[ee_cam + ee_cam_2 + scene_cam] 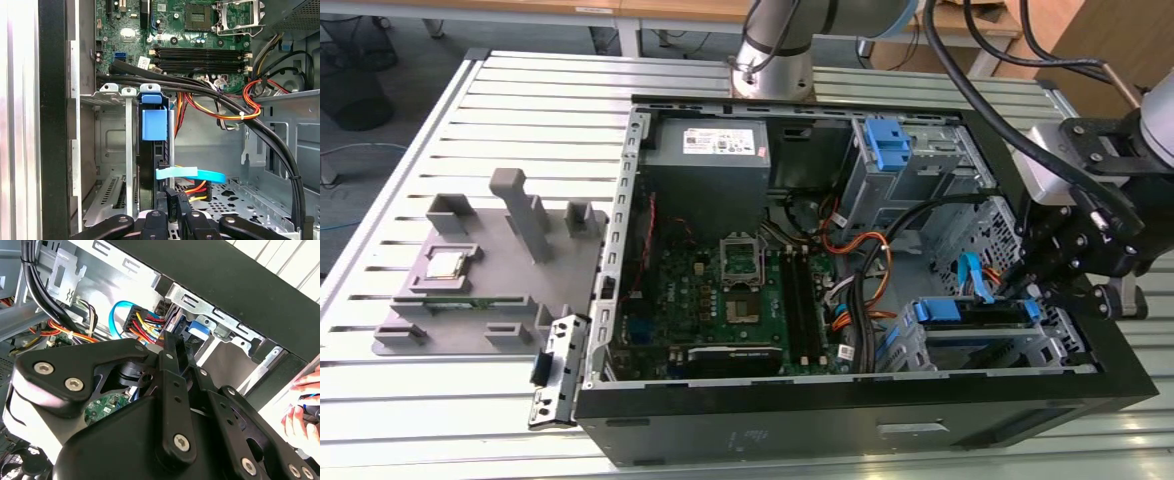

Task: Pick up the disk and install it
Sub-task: 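Insert the second disk wire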

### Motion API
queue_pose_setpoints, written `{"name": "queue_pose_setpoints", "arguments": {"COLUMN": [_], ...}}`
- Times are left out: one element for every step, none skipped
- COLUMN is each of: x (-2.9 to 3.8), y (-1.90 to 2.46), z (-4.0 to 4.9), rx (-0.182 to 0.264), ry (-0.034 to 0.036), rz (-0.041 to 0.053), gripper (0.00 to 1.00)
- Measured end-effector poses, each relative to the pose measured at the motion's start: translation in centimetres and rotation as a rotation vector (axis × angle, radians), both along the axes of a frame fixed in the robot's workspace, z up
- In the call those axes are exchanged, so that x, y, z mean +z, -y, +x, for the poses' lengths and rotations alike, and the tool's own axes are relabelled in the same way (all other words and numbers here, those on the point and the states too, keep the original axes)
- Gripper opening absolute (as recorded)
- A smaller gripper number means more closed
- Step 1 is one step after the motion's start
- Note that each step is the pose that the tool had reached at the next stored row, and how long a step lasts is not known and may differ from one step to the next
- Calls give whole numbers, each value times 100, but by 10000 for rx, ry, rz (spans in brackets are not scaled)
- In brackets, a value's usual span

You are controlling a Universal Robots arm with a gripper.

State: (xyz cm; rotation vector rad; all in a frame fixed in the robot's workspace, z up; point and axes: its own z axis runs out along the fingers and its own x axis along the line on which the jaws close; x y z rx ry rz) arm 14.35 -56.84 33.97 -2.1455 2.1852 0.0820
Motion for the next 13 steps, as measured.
{"name": "queue_pose_setpoints", "arguments": {"x": [0,-1,-1,-1,-2,-5,-4,-1,9,20,25,25,25], "y": [0,0,0,0,0,-1,0,0,0,0,0,0,0], "z": [0,0,0,0,0,0,0,0,0,-1,0,-1,-1], "rx": [0,0,0,0,0,0,0,0,-2,-5,-6,-7,-11], "ry": [0,0,0,0,0,0,0,0,0,0,0,0,0], "rz": [0,0,0,0,-3,-10,-20,-22,-27,-25,-24,-21,-21], "gripper": [21,21,21,27,27,27,27,27,27,27,27,27,27]}}
